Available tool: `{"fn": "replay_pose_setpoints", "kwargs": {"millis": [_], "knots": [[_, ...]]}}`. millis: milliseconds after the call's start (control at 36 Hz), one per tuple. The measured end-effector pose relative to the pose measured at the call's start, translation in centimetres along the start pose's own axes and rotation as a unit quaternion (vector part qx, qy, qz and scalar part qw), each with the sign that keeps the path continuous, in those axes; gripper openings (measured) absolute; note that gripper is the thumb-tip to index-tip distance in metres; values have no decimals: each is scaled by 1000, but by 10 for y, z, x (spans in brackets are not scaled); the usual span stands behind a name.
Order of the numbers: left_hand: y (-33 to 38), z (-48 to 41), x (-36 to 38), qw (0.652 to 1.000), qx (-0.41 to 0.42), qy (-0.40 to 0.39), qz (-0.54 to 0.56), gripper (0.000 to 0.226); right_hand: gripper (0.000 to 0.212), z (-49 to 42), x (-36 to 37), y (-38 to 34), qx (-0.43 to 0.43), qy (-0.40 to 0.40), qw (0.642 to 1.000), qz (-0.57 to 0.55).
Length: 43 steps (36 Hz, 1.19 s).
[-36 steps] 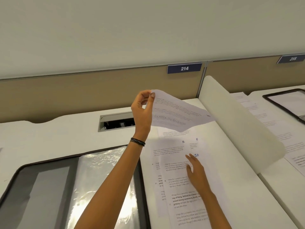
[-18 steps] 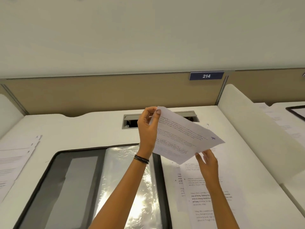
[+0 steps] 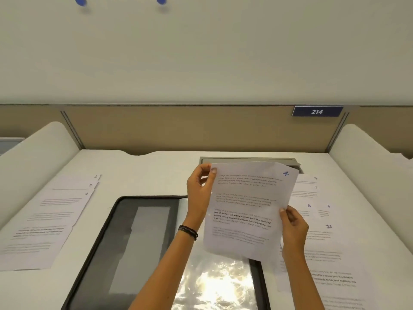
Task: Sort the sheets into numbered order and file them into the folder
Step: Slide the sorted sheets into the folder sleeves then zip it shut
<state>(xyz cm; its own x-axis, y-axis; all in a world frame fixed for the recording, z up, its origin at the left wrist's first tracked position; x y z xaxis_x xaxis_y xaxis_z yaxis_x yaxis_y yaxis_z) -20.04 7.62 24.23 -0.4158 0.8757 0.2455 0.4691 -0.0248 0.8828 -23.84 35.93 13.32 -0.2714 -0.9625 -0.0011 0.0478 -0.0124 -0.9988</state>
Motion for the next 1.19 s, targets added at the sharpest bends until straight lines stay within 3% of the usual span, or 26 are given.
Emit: {"fn": "replay_pose_setpoints", "kwargs": {"millis": [167,361,500,806,1194], "knots": [[-33,0,-43,991,-104,-67,-54,11,19,11,26,10,31,9,999,-31],[-72,32,-98,955,-234,-141,-114,19,15,30,57,24,86,18,991,-101],[-83,48,-142,946,-279,-108,-122,16,15,45,74,35,115,38,983,-135],[-86,70,-210,940,-340,15,-13,25,26,70,130,60,173,14,966,-191],[-94,81,-270,931,-359,47,-40,29,31,112,202,75,175,-38,971,-158]]}}
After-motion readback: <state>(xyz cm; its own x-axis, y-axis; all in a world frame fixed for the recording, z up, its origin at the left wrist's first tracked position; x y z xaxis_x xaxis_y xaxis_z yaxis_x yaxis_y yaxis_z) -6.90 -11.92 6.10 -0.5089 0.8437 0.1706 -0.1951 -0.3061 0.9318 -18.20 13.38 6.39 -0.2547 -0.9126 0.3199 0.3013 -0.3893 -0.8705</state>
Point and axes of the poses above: each hand's wrist, its own z-axis away from the middle knuckle, its own x-axis out of the palm, y = z × x, the point moved 10 cm from there along -z, towards the middle knuckle, and after that the axes turned 10 degrees about z, right-handed, at the moved point
